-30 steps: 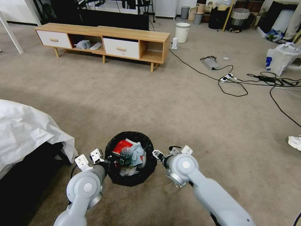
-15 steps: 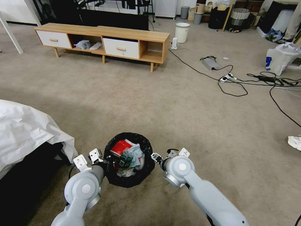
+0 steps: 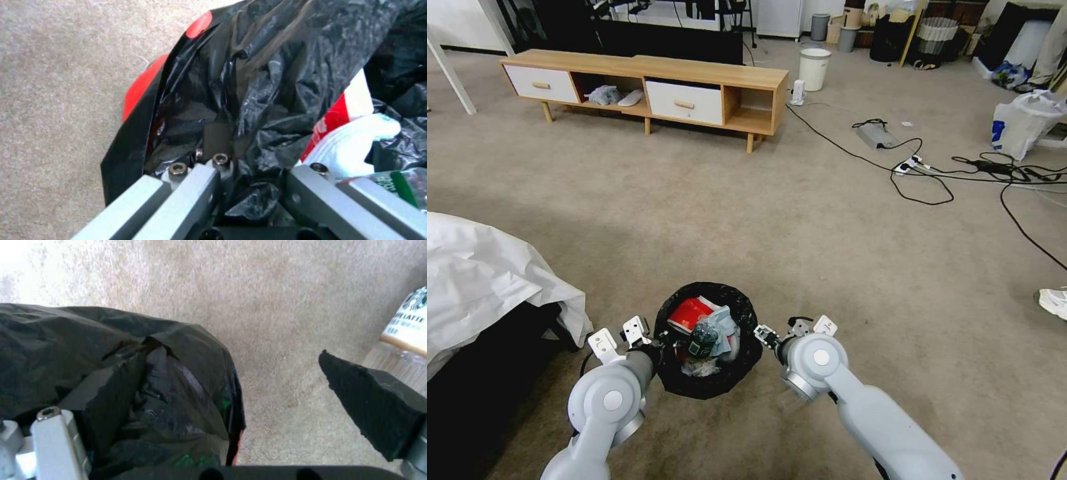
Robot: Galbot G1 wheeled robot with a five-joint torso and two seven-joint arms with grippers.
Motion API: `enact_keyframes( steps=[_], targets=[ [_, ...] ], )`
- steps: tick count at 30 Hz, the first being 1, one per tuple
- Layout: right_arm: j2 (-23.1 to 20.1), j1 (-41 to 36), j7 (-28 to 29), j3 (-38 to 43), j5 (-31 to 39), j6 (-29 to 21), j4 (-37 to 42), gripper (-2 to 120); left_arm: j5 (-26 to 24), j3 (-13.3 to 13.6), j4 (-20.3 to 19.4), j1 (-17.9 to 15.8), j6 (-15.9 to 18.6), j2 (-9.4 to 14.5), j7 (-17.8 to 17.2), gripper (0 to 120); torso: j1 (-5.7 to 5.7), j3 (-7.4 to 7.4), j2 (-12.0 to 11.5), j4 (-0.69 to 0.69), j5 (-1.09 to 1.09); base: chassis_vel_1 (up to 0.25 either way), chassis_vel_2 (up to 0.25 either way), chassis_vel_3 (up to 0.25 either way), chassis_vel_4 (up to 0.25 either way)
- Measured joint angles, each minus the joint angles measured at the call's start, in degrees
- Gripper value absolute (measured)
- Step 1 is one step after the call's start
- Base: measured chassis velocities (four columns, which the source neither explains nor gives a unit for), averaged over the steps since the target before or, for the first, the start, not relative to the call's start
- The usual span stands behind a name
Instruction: Pick up the trash bin and place the garbage on the floor into it.
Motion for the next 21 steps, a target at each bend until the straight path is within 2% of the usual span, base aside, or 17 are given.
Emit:
enact_keyframes(
  steps=[9,21],
  targets=[
    [-2.3,-0.2,-0.4,0.7,1.3,-0.1,1.5,100,2.2,0.1,1.1,0.0,0.2,0.0,2.5,0,0.00,0.00,0.0,0.00,0.00,0.000,0.000,0.000,0.000],
    [-6.0,-0.6,-0.2,2.4,2.7,-0.3,3.0,100,4.4,0.0,1.6,0.0,0.0,0.4,2.3,0,0.00,0.00,0.0,-0.01,0.00,0.000,0.000,0.000,0.000]
  ],
)
